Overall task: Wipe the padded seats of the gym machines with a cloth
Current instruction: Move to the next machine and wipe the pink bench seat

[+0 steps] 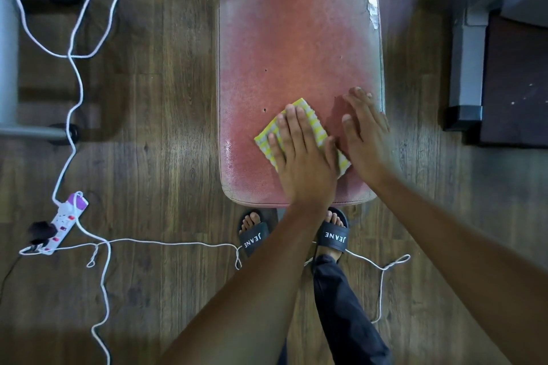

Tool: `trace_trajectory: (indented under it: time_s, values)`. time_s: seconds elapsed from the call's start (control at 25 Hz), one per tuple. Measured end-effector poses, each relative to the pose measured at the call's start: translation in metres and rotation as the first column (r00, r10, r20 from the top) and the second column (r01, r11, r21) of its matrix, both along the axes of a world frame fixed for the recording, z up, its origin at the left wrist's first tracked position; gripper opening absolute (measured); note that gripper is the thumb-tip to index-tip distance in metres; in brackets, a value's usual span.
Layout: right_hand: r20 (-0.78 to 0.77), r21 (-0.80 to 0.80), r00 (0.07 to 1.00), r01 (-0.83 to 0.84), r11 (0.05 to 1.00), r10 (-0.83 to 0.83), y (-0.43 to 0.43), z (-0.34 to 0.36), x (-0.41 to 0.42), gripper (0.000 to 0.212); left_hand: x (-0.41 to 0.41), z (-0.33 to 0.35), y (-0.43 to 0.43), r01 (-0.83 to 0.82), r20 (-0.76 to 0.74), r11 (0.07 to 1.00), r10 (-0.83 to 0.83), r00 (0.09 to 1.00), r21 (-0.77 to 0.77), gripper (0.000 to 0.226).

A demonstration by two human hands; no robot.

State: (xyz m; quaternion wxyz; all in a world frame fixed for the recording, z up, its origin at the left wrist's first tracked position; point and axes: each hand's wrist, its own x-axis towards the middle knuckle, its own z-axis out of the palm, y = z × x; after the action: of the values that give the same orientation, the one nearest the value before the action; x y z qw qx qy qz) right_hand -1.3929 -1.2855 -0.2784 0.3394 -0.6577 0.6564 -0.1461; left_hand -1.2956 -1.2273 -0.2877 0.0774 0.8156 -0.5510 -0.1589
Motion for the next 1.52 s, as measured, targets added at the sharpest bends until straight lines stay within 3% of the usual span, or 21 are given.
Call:
trace_trajectory:
  time_s: [0.08, 0.16, 0.32, 0.48, 0.56, 0.72, 0.88, 1.0, 1.12, 1.2, 1.28, 1.36, 1.44, 1.52]
  values:
    - [0.055, -0.043, 0.996, 0.068, 0.997, -0.065, 0.005, 0.01, 0.01, 0.044, 0.012, 0.009, 0.001, -0.008, -0.111, 0.999, 0.002, 0.994, -0.053, 0.06]
    - [0.01, -0.104, 1.0, -0.028, 0.994, 0.029, 0.023, 0.021, 0.027, 0.041, 0.044, 0.014, 0.009, -0.04, -0.154, 0.992, 0.021, 0.988, -0.119, 0.053]
    - [-0.199, -0.137, 0.942, -0.301, 0.944, 0.272, 0.062, 0.023, 0.064, 0.046, 0.111, 0.007, 0.025, -0.024, -0.089, 0.995, 0.015, 0.996, -0.101, 0.055]
    - [-0.426, -0.033, 0.842, -0.379, 0.925, 0.33, 0.069, 0.01, 0.073, 0.077, 0.124, 0.003, 0.031, 0.041, -0.128, 0.999, -0.045, 0.991, -0.034, 0.065]
    - [-0.473, -0.054, 0.819, -0.395, 0.917, 0.325, 0.067, 0.005, 0.072, 0.08, 0.122, 0.003, 0.031, 0.037, -0.125, 0.999, -0.038, 0.991, -0.011, 0.066]
    - [-0.582, -0.063, 0.754, -0.417, 0.907, 0.306, 0.062, -0.002, 0.082, 0.074, 0.121, 0.005, 0.031, 0.055, -0.13, 0.998, -0.049, 0.99, 0.04, 0.062]
    - [-0.739, -0.012, 0.63, -0.367, 0.93, 0.239, 0.058, -0.004, 0.106, 0.053, 0.124, 0.008, 0.03, 0.083, -0.127, 0.994, -0.074, 0.989, 0.073, 0.068]
    - [-0.749, 0.024, 0.622, -0.321, 0.947, 0.23, 0.058, -0.002, 0.116, 0.051, 0.126, 0.008, 0.028, 0.094, -0.145, 0.992, -0.081, 0.986, 0.084, 0.066]
    - [-0.709, -0.035, 0.683, -0.286, 0.958, 0.177, 0.057, -0.001, 0.113, 0.046, 0.128, 0.01, 0.029, 0.103, -0.164, 0.99, -0.086, 0.983, 0.099, 0.065]
    - [-0.609, -0.115, 0.781, -0.261, 0.959, 0.139, 0.049, 0.009, 0.104, 0.048, 0.13, 0.013, 0.028, 0.113, -0.195, 0.986, -0.088, 0.977, 0.121, 0.063]
    - [-0.357, 0.03, 0.922, -0.148, 0.989, 0.148, 0.032, 0.033, 0.092, 0.055, 0.134, 0.024, 0.028, 0.126, -0.214, 0.981, -0.094, 0.972, 0.146, 0.06]
    - [-0.074, 0.174, 0.997, 0.005, 0.985, 0.008, 0.015, 0.058, 0.081, 0.053, 0.138, 0.045, 0.027, 0.146, -0.214, 0.974, -0.107, 0.971, 0.174, 0.057]
    - [0.173, 0.298, 0.949, 0.203, 0.933, -0.262, 0.003, 0.083, 0.074, 0.041, 0.143, 0.072, 0.021, 0.151, -0.208, 0.974, -0.114, 0.972, 0.172, 0.055]
    - [0.346, 0.493, 0.806, 0.278, 0.824, -0.48, -0.002, 0.109, 0.074, 0.025, 0.148, 0.105, 0.014, 0.15, -0.177, 0.98, -0.125, 0.976, 0.133, 0.052]
